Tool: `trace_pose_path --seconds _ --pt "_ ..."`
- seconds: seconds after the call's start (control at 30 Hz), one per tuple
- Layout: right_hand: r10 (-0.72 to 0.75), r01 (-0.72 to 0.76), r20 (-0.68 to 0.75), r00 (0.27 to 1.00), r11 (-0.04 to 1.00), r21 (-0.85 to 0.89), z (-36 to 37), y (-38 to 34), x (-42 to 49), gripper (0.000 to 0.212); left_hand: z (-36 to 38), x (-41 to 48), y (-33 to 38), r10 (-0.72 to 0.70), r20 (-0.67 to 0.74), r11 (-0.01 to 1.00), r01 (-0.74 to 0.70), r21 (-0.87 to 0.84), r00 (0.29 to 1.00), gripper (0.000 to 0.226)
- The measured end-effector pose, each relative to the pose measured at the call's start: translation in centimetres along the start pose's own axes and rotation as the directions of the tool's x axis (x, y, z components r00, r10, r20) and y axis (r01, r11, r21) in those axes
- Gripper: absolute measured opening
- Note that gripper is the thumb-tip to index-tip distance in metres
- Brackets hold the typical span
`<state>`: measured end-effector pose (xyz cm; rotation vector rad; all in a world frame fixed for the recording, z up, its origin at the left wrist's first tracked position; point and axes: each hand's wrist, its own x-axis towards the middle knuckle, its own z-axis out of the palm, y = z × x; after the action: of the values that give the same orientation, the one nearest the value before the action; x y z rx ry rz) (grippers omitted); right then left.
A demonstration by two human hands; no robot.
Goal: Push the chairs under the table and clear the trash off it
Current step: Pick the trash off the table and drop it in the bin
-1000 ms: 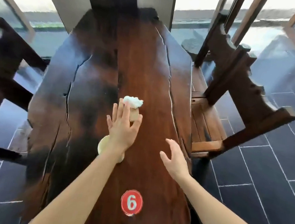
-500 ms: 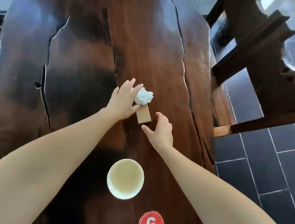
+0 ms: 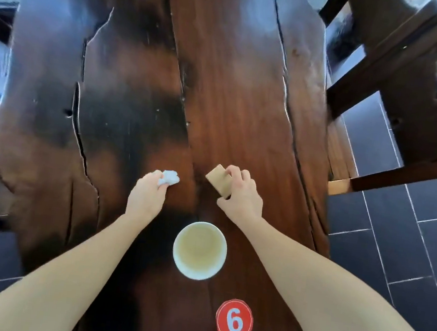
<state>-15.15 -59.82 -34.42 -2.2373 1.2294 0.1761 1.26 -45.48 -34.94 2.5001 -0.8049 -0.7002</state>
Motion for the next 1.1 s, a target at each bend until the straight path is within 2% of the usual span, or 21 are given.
trace_pose_path --seconds 0.1,0.3,0.43,0.53,0.63,0.7,0.8,0.87,0.93,1.0,1.1 --pt "0.039 -0.039 -0.012 0.999 0.999 0.023 0.4 3.0 -4.0 0.065 1.3 -6.4 -3.2 -0.146 0.026 0.987 0.148 -0.056 0.989 0.025" --pt "0.048 -0.048 0.005 0.999 0.998 0.039 1.1 8.7 -11.5 0.068 5.0 -18.9 -3.6 -0.220 0.134 0.967 0.234 -0.104 0.966 0.025" --pt "0.045 -0.044 -0.015 0.999 0.998 0.053 1.3 12.7 -17.1 0.066 8.2 -24.3 0.0 -0.091 0.221 0.990 0.113 -0.090 0.971 0.011" --pt "0.075 -0.070 -0.085 0.994 0.996 0.060 1.3 16.3 -22.4 0.064 10.9 -26.4 3.9 0.025 0.258 0.994 0.003 -0.108 0.966 0.014" --pt "0.193 -0.168 -0.164 0.967 0.973 0.155 1.4 20.2 -28.1 0.063 13.8 -28.3 8.3 0.079 0.336 0.985 -0.021 -0.171 0.939 0.026" --pt "0.301 -0.252 -0.188 0.935 0.936 0.247 1.6 22.8 -31.4 0.063 15.8 -29.6 11.4 0.132 0.431 0.976 -0.041 -0.213 0.893 0.022" --pt "0.510 -0.435 -0.125 0.851 0.818 0.377 2.0 26.1 -34.8 0.061 18.8 -32.0 14.9 0.194 0.581 0.966 -0.052 -0.252 0.790 0.005" --pt "0.627 -0.559 -0.019 0.779 0.707 0.434 2.8 28.5 -36.0 0.056 21.8 -33.5 16.2 0.200 0.678 0.971 -0.053 -0.231 0.707 0.018" --pt "0.698 -0.644 0.089 0.710 0.594 0.482 3.9 30.1 -36.3 0.048 24.4 -34.0 16.2 0.128 0.713 0.985 -0.003 -0.174 0.689 0.020" --pt "0.767 -0.706 0.184 0.614 0.429 0.564 5.7 32.3 -36.3 0.038 28.2 -33.9 15.5 0.019 0.732 0.996 0.053 -0.075 0.681 0.016" --pt "0.811 -0.717 0.278 0.516 0.230 0.659 9.2 34.7 -35.6 0.033 32.9 -32.9 14.3 -0.195 0.750 0.948 0.316 -0.020 0.632 0.020"
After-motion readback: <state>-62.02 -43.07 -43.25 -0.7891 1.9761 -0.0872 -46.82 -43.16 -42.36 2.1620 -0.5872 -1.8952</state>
